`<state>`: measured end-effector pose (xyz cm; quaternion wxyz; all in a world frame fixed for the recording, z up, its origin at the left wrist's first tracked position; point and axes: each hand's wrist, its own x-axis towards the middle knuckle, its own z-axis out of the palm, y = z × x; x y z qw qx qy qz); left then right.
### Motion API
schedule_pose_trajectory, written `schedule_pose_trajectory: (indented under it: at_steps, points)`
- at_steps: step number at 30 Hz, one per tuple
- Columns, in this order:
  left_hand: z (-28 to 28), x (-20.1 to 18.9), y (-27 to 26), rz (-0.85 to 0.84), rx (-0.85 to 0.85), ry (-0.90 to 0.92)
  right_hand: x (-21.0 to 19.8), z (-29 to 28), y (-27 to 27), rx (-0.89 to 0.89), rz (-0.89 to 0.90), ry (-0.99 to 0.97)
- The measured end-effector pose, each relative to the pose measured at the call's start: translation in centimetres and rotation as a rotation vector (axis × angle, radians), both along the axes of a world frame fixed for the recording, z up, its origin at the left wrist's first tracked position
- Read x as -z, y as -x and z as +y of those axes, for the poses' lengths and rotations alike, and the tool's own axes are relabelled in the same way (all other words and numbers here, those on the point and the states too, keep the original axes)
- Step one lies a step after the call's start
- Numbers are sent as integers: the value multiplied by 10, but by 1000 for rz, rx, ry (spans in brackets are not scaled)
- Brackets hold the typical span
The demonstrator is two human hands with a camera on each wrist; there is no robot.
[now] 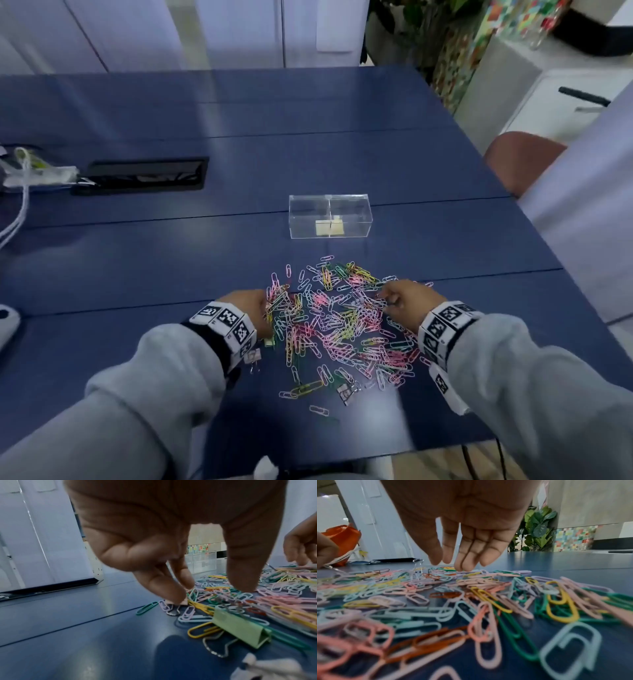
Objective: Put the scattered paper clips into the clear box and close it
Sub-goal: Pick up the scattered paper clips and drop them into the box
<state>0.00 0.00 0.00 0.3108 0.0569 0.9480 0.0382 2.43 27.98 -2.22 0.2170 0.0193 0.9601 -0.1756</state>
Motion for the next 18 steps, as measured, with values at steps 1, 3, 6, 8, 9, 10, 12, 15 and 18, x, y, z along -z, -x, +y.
schedule_pose_trajectory:
  at_steps: [1,3,6,8,9,10,12,15,18]
  points:
    - [-1,0,-2,-16,-18,8,0,-3,2,-29,1,-20]
    - [-5,3,-4,-11,-24,31,-2,-10,5,-101,5,-82]
    - [-7,11,-6,61,-41,10,-3,-25,10,-208,25,-131]
    - [-8,12,-3,120,-72,-23,0,-34,16,-273,16,-170]
    - [-9,13,0,129,-80,-37,0,-37,18,-293,4,-187]
    - [-10,14,2,121,-82,-44,1,-41,20,-308,-16,-214]
    - [-10,18,4,102,-72,-53,0,-46,23,-308,-30,-251]
    - [-11,25,6,110,-73,-75,-6,-49,25,-259,-13,-232]
    - [-15,27,9,121,-71,-94,-17,-48,21,-228,-44,-183]
